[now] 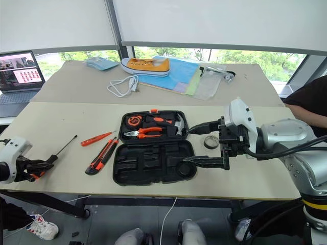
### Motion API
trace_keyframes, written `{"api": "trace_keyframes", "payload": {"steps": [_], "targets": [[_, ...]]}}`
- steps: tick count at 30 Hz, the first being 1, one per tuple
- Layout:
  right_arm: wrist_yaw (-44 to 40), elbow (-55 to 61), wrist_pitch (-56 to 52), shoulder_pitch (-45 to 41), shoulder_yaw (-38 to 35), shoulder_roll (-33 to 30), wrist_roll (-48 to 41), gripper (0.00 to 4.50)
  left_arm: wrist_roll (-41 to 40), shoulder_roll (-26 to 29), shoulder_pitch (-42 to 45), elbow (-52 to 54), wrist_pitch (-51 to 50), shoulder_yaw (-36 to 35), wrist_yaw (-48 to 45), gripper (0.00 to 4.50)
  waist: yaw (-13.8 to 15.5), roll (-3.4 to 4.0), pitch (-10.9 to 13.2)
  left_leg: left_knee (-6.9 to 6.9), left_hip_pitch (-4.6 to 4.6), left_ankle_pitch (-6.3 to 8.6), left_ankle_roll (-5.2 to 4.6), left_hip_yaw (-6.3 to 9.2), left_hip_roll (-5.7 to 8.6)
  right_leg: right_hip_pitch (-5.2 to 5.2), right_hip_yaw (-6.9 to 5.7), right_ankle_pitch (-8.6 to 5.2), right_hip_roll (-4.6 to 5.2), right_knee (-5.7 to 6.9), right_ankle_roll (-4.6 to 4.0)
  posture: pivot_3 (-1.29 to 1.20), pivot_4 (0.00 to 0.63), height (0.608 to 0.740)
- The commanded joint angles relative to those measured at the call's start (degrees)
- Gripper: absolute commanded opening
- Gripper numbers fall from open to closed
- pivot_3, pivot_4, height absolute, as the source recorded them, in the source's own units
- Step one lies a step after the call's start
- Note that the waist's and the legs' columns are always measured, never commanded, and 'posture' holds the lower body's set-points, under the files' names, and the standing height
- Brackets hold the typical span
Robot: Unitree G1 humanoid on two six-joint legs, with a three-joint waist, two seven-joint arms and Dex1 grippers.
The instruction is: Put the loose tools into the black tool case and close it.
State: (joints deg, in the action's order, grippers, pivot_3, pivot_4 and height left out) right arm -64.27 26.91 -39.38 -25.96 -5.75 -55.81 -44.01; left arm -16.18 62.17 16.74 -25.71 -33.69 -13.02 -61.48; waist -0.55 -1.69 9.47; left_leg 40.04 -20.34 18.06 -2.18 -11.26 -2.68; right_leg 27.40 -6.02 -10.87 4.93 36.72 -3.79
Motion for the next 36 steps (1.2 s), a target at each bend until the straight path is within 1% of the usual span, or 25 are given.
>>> {"api": "trace_keyframes", "payload": {"steps": [1, 3, 5, 6, 8, 10, 13, 15, 18, 22, 28, 33, 36], "targets": [[0.5, 2.8, -1.3, 1.5, -3.7, -2.0, -1.6, 4.50, -2.2, 3.3, 8.6, 5.6, 3.2, 0.6, -6.2, 0.85, 0.4, -0.21, 0.1, 0.08, -0.07, 0.01, 0.07, 0.04, -0.01, 0.04, -0.08, -0.01, 0.00, 0.04, -0.02, 0.00, 0.150, 0.718], [0.2, 3.7, -2.5, 3.5, -4.8, -3.2, -2.9, 4.50, -1.9, 2.1, 13.9, 9.0, 5.0, 5.0, -10.5, 0.85, 1.2, -0.23, 0.1, 0.18, -0.16, 0.02, 0.10, 0.06, 0.02, 0.05, -0.13, 0.00, 0.04, 0.08, -0.03, 0.00, 0.150, 0.718], [0.5, 4.4, -2.9, 5.3, -5.6, -3.8, -3.1, 4.50, -1.5, -0.1, 18.4, 11.8, 5.4, 10.1, -14.8, 0.85, 1.3, -0.23, 0.0, 0.22, -0.17, 0.02, 0.10, 0.07, 0.11, 0.02, -0.15, 0.04, 0.13, 0.09, -0.04, 0.00, 0.150, 0.718], [1.0, 4.8, -2.7, 6.1, -5.8, -3.9, -2.8, 4.50, -0.6, -1.3, 20.0, 13.0, 6.6, 12.8, -16.3, 0.85, 1.3, -0.20, 0.0, 0.23, -0.17, 0.01, 0.07, 0.05, 0.16, 0.01, -0.13, 0.06, 0.14, 0.11, -0.02, 0.00, 0.150, 0.718], [2.7, 5.4, -1.5, 7.5, -5.7, -3.8, -0.7, 4.50, 3.1, -5.3, 22.7, 13.6, 12.0, 18.2, -16.8, 0.85, 1.3, -0.16, 0.0, 0.26, -0.12, -0.09, -0.12, 0.04, 0.20, -0.08, -0.08, 0.03, 0.13, 0.11, 0.06, 0.00, 0.150, 0.718], [4.6, 5.8, -0.8, 8.6, -5.1, -3.7, 1.6, 4.50, 6.3, -10.1, 25.0, 13.0, 16.0, 22.4, -15.7, 0.85, 1.2, -0.18, 0.0, 0.28, -0.03, -0.23, -0.36, 0.05, 0.21, -0.18, -0.04, -0.02, 0.10, 0.11, 0.14, 0.00, 0.150, 0.718], [6.5, 6.4, -1.2, 9.7, -5.4, -3.3, 2.4, 4.50, 8.0, -15.3, 28.1, 11.5, 18.0, 26.4, -17.2, 0.85, 0.7, -0.35, 0.1, 0.41, -0.08, -0.25, -0.39, 0.06, 0.08, -0.16, 0.15, -0.02, -0.20, 0.10, 0.19, 0.00, 0.150, 0.718], [7.3, 7.3, -1.5, 10.8, -6.0, -3.1, 2.4, 4.50, 9.2, -19.2, 31.4, 9.4, 18.0, 28.9, -17.7, 0.85, 0.7, -0.39, 0.1, 0.67, -0.18, -0.25, -0.39, 0.14, -0.10, -0.15, 0.20, -0.02, -0.48, 0.12, 0.19, 0.00, 0.150, 0.718], [8.4, 8.8, -1.9, 12.3, -7.1, -2.9, 1.7, 4.50, 12.5, -23.8, 36.2, 5.0, 17.8, 32.5, -17.2, 0.85, 1.0, -0.40, 0.1, 0.76, -0.20, -0.25, -0.40, 0.19, -0.13, -0.15, 0.19, -0.03, -0.53, 0.15, 0.19, 0.00, 0.150, 0.718], [9.9, 10.1, -2.1, 13.7, -7.7, -2.3, 1.2, 4.50, 17.4, -26.1, 39.3, -0.7, 19.2, 35.8, -16.1, 0.85, 0.8, -0.41, 0.1, 0.79, -0.13, -0.23, -0.44, 0.21, -0.10, -0.20, 0.30, -0.03, -0.51, 0.18, 0.24, 0.00, 0.150, 0.718], [11.2, 10.4, -1.8, 15.1, -8.5, -1.6, 1.2, 4.50, 16.1, -26.9, 39.0, -1.1, 20.3, 35.2, -20.9, 0.85, 0.7, -0.42, 0.2, 0.79, -0.19, -0.23, -0.45, 0.31, -0.12, -0.19, 0.23, -0.03, -0.52, 0.17, 0.24, 0.00, 0.150, 0.718], [11.3, 9.9, -1.0, 15.1, -8.0, -1.3, 1.9, 4.50, 17.2, -27.6, 38.9, -1.6, 20.7, 35.3, -20.8, 0.85, 1.0, -0.42, 0.2, 0.84, -0.22, -0.20, -0.51, 0.35, -0.09, -0.19, 0.21, -0.03, -0.52, 0.16, 0.25, 0.00, 0.150, 0.718], [11.4, 9.5, -0.9, 14.6, -7.7, -1.1, 2.0, 4.50, 19.3, -27.8, 39.2, -2.8, 21.2, 36.1, -19.3, 0.85, 1.0, -0.42, 0.2, 0.86, -0.25, -0.18, -0.53, 0.37, -0.08, -0.19, 0.19, -0.03, -0.52, 0.16, 0.25, 0.00, 0.150, 0.718]]}}
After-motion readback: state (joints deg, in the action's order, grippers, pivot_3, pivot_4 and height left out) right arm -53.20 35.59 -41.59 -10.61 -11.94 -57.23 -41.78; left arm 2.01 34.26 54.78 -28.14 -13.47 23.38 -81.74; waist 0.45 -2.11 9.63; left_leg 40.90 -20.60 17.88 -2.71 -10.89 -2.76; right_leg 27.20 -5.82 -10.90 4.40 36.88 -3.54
